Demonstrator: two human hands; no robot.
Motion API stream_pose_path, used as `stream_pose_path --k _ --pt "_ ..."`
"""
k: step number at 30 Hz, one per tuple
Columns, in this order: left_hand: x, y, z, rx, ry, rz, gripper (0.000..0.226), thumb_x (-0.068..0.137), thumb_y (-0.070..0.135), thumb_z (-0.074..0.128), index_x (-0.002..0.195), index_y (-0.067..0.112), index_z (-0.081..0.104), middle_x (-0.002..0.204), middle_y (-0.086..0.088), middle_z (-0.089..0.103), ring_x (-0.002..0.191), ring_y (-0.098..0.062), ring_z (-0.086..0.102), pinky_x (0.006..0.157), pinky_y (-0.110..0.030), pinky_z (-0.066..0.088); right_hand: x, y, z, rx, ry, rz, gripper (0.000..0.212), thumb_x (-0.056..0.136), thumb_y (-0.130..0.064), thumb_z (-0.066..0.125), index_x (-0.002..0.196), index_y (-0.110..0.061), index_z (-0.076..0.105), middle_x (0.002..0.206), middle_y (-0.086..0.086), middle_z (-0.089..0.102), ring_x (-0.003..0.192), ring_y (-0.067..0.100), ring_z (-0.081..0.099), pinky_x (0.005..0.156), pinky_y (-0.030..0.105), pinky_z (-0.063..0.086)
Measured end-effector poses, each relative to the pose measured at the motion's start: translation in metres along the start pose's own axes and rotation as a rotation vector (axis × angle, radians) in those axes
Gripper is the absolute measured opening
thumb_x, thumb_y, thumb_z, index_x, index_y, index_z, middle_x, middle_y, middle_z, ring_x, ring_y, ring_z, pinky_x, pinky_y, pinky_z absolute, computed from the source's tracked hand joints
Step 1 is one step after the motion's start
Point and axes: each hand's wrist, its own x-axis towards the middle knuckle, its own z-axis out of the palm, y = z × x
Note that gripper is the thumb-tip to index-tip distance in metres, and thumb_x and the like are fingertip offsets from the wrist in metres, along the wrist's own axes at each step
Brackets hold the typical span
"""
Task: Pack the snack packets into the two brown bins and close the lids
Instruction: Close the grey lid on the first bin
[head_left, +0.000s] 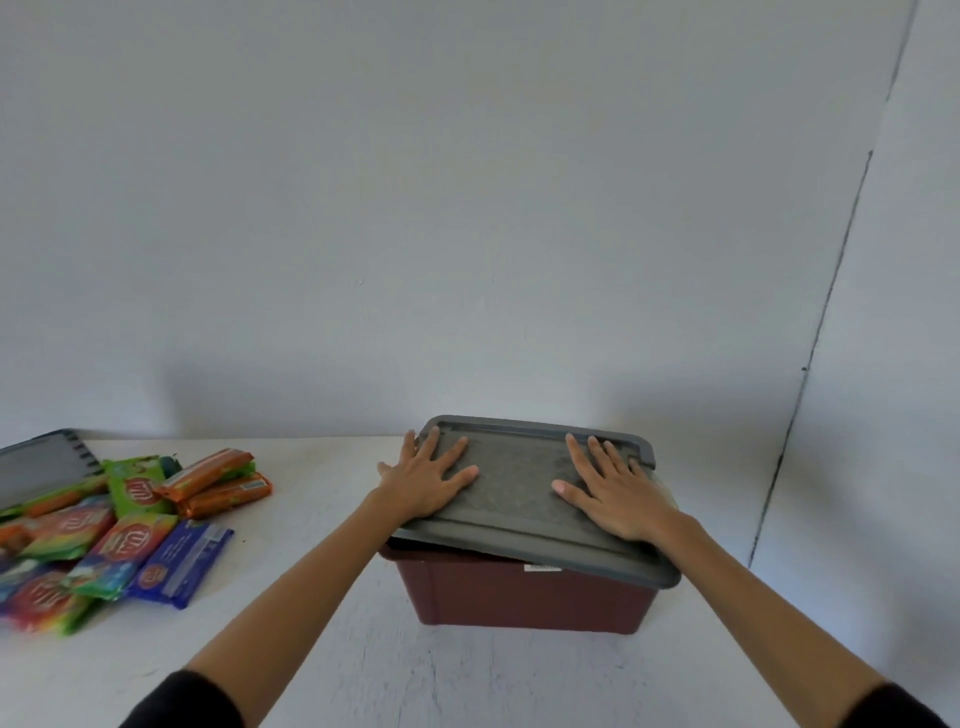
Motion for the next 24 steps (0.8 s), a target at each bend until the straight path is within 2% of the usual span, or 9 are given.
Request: stream_pose_path --k 4,7,9,12,14,16,20,22,24 --pt "-0.016 0.009 0.01 -0.038 0.003 -0.082 0.065 0.09 0.064 0.017 0.147 0.038 -0.003 0.158 -0.002 -0.006 0.143 -0.035 -0.003 0.112 -0.06 0.013 0.009 0.011 -0.005 -0.018 -0.025 -0.071 0.081 0.08 -0.073 0.007 0.145 -0.031 -0.018 0.157 0.001 -0.015 0.145 0.016 -0.012 0.118 0.038 -0.002" --pt "-0.022 0.012 0.016 0.011 0.031 -0.105 0.066 0.09 0.066 0.015 0.147 0.037 -0.002 0.158 -0.003 -0.003 0.142 -0.033 0.007 0.109 -0.059 0.016 0.012 0.013 -0.003 -0.051 -0.029 -0.101 0.115 0.047 -0.091 -0.018 0.146 -0.033 -0.014 0.157 -0.001 -0.014 0.145 0.015 -0.011 0.118 0.037 -0.001" --pt "-0.021 0.01 0.016 0.016 0.043 -0.099 0.066 0.089 0.066 0.015 0.147 0.038 0.0 0.158 -0.003 -0.002 0.141 -0.033 0.01 0.109 -0.059 0.018 0.014 0.013 0.001 -0.068 0.0 -0.098 0.123 0.039 -0.091 -0.024 0.147 -0.033 -0.012 0.158 0.0 -0.011 0.146 0.015 -0.008 0.118 0.037 0.001" --pt "-0.021 0.009 0.016 -0.039 0.07 -0.101 0.067 0.089 0.067 0.019 0.147 0.037 0.001 0.157 -0.001 -0.011 0.142 -0.033 0.004 0.108 -0.061 0.02 0.012 0.014 0.005 -0.076 0.128 -0.054 0.112 0.05 -0.087 -0.024 0.147 -0.035 -0.009 0.159 0.002 -0.002 0.147 0.019 -0.001 0.118 0.043 0.004" --pt "-0.024 0.009 0.014 -0.124 0.134 -0.16 0.069 0.089 0.067 0.022 0.147 0.037 -0.001 0.155 -0.003 -0.019 0.142 -0.037 -0.002 0.106 -0.063 0.021 0.012 0.015 0.006 -0.134 0.258 0.061 0.082 0.077 -0.078 -0.005 0.148 -0.036 -0.006 0.158 0.008 0.001 0.145 0.028 0.004 0.115 0.052 0.009" --pt "-0.024 0.008 0.012 -0.184 0.157 -0.22 0.072 0.09 0.065 0.023 0.147 0.034 -0.006 0.154 -0.011 -0.019 0.14 -0.044 0.004 0.106 -0.059 0.024 0.011 0.017 0.008 -0.104 0.299 0.234 0.07 0.089 -0.067 0.015 0.148 -0.036 -0.005 0.157 0.016 0.002 0.142 0.04 0.011 0.112 0.058 0.014" --pt "-0.019 0.004 0.011 -0.173 0.102 -0.266 0.075 0.089 0.066 0.022 0.147 0.031 -0.011 0.149 -0.027 0.012 0.125 -0.046 0.038 0.103 -0.048 0.035 0.008 0.024 0.011 0.241 0.231 0.436 0.079 0.086 -0.07 0.02 0.149 -0.029 -0.008 0.15 0.025 0.021 0.13 0.044 0.035 0.105 0.054 0.033" --pt "-0.016 -0.001 0.01 -0.239 0.078 -0.277 0.074 0.09 0.065 0.023 0.147 0.033 -0.011 0.143 -0.028 0.027 0.124 -0.042 0.042 0.101 -0.045 0.036 0.007 0.027 0.01 0.336 0.238 0.424 0.081 0.088 -0.068 0.02 0.149 -0.024 -0.011 0.143 0.021 0.04 0.119 0.037 0.051 0.096 0.043 0.044" --pt "-0.013 -0.007 0.005 -0.324 0.034 -0.282 0.074 0.091 0.062 0.027 0.147 0.03 -0.009 0.143 -0.024 0.035 0.127 -0.039 0.041 0.101 -0.043 0.035 0.006 0.027 0.008 0.409 0.248 0.43 0.082 0.09 -0.065 0.022 0.148 -0.02 -0.015 0.141 0.017 0.044 0.117 0.035 0.054 0.092 0.041 0.046"
